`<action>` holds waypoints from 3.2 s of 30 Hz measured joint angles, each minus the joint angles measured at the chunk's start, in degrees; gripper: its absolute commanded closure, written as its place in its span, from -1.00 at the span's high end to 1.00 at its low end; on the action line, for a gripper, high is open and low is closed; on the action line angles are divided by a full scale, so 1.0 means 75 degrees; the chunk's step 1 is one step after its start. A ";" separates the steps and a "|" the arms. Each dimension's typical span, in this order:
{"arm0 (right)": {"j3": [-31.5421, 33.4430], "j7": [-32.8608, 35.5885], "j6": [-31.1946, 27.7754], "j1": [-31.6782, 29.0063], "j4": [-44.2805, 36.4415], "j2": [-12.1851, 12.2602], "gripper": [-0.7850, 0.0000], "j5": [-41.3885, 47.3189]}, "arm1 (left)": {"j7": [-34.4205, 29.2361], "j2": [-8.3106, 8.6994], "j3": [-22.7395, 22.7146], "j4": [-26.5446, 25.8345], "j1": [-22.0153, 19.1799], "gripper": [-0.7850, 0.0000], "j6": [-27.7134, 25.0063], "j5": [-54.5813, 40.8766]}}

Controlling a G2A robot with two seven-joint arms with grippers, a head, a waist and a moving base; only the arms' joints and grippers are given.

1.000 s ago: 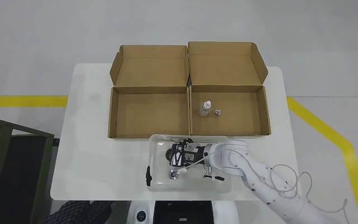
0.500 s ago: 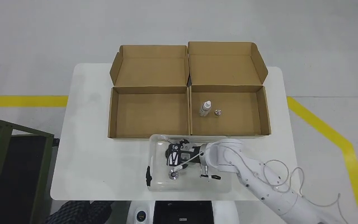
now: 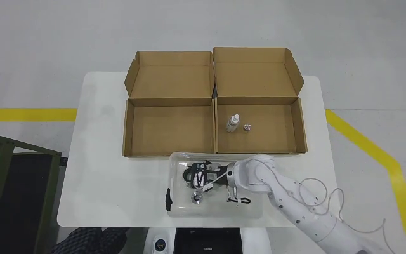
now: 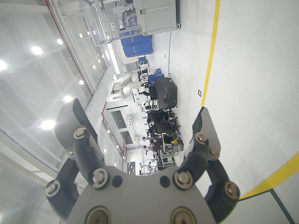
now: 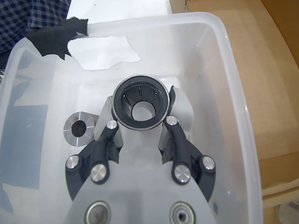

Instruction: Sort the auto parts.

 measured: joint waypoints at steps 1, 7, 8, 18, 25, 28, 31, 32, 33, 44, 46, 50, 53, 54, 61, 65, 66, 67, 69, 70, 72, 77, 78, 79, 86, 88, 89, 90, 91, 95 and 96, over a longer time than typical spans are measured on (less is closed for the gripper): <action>0.0031 -0.0047 -0.0049 -0.0004 0.0001 0.0003 -1.00 0.0039 | 0.0000 0.0000 0.0000 0.0000 0.0000 1.00 0.0000 0.0000; 0.0287 -0.0251 -0.0268 -0.0140 -0.0149 0.0068 -1.00 0.0176 | 0.0000 0.0000 0.0000 0.0000 0.0000 1.00 0.0000 0.0000; 0.0343 -0.0284 -0.0301 -0.0176 -0.0193 0.0085 -1.00 0.0194 | 0.0000 0.0000 0.0000 0.0000 0.0000 1.00 0.0000 0.0000; 0.1174 -0.0741 -0.0664 -0.0774 -0.0876 0.0334 -1.00 0.0431 | 0.0000 0.0000 0.0000 0.0000 0.0000 1.00 0.0000 0.0000; 0.1938 -0.1308 -0.0910 -0.1330 -0.1414 0.0521 -1.00 0.0769 | 0.0000 0.0000 0.0000 0.0000 0.0000 1.00 0.0000 0.0000; 0.2271 -0.1541 -0.0993 -0.1561 -0.1573 0.0591 -1.00 0.0926 | 0.0000 0.0000 0.0000 0.0000 0.0000 1.00 0.0000 0.0000; 0.2559 -0.1762 -0.1085 -0.1740 -0.1625 0.0645 -1.00 0.1133 | 0.0000 0.0000 0.0000 0.0000 0.0000 1.00 0.0000 0.0000; 0.2632 -0.1825 -0.1118 -0.1777 -0.1622 0.0657 -1.00 0.1205 | 0.0000 0.0000 0.0000 0.0000 0.0000 1.00 0.0000 0.0000; 0.2697 -0.1887 -0.1155 -0.1808 -0.1614 0.0668 -1.00 0.1278 | 0.0000 0.0000 0.0000 0.0000 0.0000 1.00 0.0000 0.0000; 0.3279 -0.2433 -0.1415 -0.2007 -0.1497 0.0744 -1.00 0.1893 | 0.0000 0.0000 0.0000 0.0000 0.0000 1.00 0.0000 0.0000; 0.3347 -0.2498 -0.1412 -0.2046 -0.1502 0.0752 -1.00 0.1946 | 0.0000 0.0000 0.0000 0.0000 0.0000 1.00 0.0000 0.0000; 0.3442 -0.2650 -0.1434 -0.2093 -0.1459 0.0757 -1.00 0.2088 | 0.0000 0.0000 0.0000 0.0000 0.0000 1.00 0.0000 0.0000; 0.3492 -0.2787 -0.1485 -0.2105 -0.1405 0.0755 -1.00 0.2201 | 0.0000 0.0000 0.0000 0.0000 0.0000 1.00 0.0000 0.0000; 0.3504 -0.2825 -0.1502 -0.2104 -0.1390 0.0753 -1.00 0.2228 | 0.0000 0.0000 0.0000 0.0000 0.0000 1.00 0.0000 0.0000; 0.3578 -0.2978 -0.1485 -0.2071 -0.1355 0.0739 -1.00 0.2337 | 0.0000 0.0000 0.0000 0.0000 0.0000 1.00 0.0000 0.0000; 0.3597 -0.3025 -0.1351 -0.2042 -0.1344 0.0723 -1.00 0.2303 | 0.0000 0.0000 0.0000 0.0000 0.0000 1.00 0.0000 0.0000; 0.3590 -0.3026 -0.1312 -0.2032 -0.1337 0.0718 -1.00 0.2285 | 0.0000 0.0000 0.0000 0.0000 0.0000 1.00 0.0000 0.0000; 0.3571 -0.3030 -0.1273 -0.2014 -0.1326 0.0709 -1.00 0.2263 | 0.0000 0.0000 0.0000 0.0000 0.0000 1.00 0.0000 0.0000; 0.3536 -0.3033 -0.1214 -0.1979 -0.1299 0.0695 -1.00 0.2232 | 0.0000 0.0000 0.0000 0.0000 0.0000 1.00 0.0000 0.0000; 0.3510 -0.3031 -0.1173 -0.1951 -0.1285 0.0686 -1.00 0.2207 | 0.0000 0.0000 0.0000 0.0000 0.0000 1.00 0.0000 0.0000; 0.3483 -0.3027 -0.1105 -0.1910 -0.1269 0.0673 -1.00 0.2163 | 0.0000 0.0000 0.0000 0.0000 0.0000 1.00 0.0000 0.0000; 0.3421 -0.2914 -0.0807 -0.1781 -0.1271 0.0638 -1.00 0.1933 | 0.0000 0.0000 0.0000 0.0000 0.0000 1.00 0.0000 0.0000; 0.3401 -0.2869 -0.0733 -0.1752 -0.1286 0.0631 -1.00 0.1877 | 0.0000 0.0000 0.0000 0.0000 0.0000 1.00 0.0000 0.0000; 0.3363 -0.2798 -0.0628 -0.1711 -0.1310 0.0620 -1.00 0.1798 | 0.0000 0.0000 0.0000 0.0000 0.0000 1.00 0.0000 0.0000; 0.2975 -0.2259 0.0024 -0.1330 -0.1333 0.0518 -1.00 0.1418 | 0.0000 0.0000 0.0000 0.0000 0.0000 1.00 0.0000 0.0000; 0.2824 -0.2050 0.0217 -0.1170 -0.1329 0.0479 -1.00 0.1296 | 0.0000 0.0000 0.0000 0.0000 0.0000 1.00 0.0000 0.0000; 0.2757 -0.1946 0.0304 -0.1093 -0.1326 0.0461 -1.00 0.1239 | 0.0000 0.0000 0.0000 0.0000 0.0000 1.00 0.0000 0.0000; 0.2694 -0.1835 0.0400 -0.1012 -0.1323 0.0443 -1.00 0.1177 | 0.0000 0.0000 0.0000 0.0000 0.0000 1.00 0.0000 0.0000; 0.2610 -0.1681 0.0540 -0.0899 -0.1315 0.0417 -1.00 0.1098 | 0.0000 0.0000 0.0000 0.0000 0.0000 1.00 0.0000 0.0000; 0.2332 -0.1169 0.0961 -0.0492 -0.1202 0.0323 -1.00 0.0930 | 0.0000 0.0000 0.0000 0.0000 0.0000 1.00 0.0000 0.0000; 0.2267 -0.1059 0.1043 -0.0387 -0.1154 0.0299 -1.00 0.0910 | 0.0000 0.0000 0.0000 0.0000 0.0000 1.00 0.0000 0.0000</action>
